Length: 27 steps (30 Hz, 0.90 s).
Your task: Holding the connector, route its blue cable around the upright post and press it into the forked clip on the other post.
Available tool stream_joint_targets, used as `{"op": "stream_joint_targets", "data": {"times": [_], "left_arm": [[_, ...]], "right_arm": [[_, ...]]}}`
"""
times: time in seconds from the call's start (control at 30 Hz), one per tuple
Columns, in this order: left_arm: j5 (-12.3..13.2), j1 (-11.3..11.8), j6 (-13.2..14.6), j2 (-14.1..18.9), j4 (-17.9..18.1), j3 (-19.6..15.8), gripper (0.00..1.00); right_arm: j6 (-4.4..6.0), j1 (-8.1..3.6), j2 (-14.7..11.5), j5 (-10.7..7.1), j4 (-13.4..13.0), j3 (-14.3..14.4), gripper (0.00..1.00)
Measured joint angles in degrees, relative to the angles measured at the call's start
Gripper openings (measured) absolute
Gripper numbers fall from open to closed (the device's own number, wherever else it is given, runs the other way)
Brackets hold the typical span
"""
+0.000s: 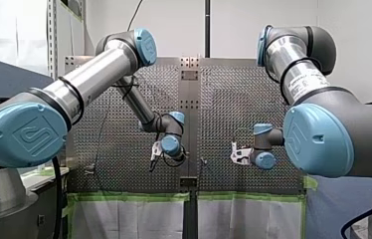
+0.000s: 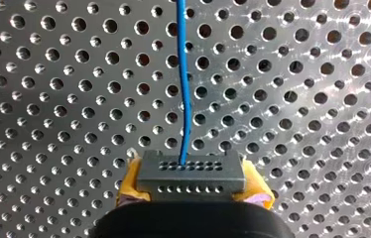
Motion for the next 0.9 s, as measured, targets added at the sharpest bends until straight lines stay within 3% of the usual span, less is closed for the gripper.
{"op": "stream_joint_targets", "data": {"times": [0.2, 0.37, 0.73, 0.9], "left_arm": [[1.6, -0.4, 0.1, 0.1, -3.3, -0.5, 1.0], [2.2, -1.6, 0.5, 1.1, -4.4, -2.6, 1.0], [2.2, -3.1, 0.0, 6.1, -0.3, -8.1, 1.0], [2.4, -4.1, 0.1, 6.9, 0.5, -11.0, 1.0]], "right_arm": [[-0.15, 0.01, 0.0, 0.0, 1.3, 0.0, 0.0], [-0.92, 0.19, 0.0, 0.07, 3.4, 0.0, 0.0], [-5.58, 1.81, 0.0, 1.37, 8.3, 0.8, 0.0], [-6.14, 2.39, 0.0, 1.65, 8.2, 1.8, 0.0]]}}
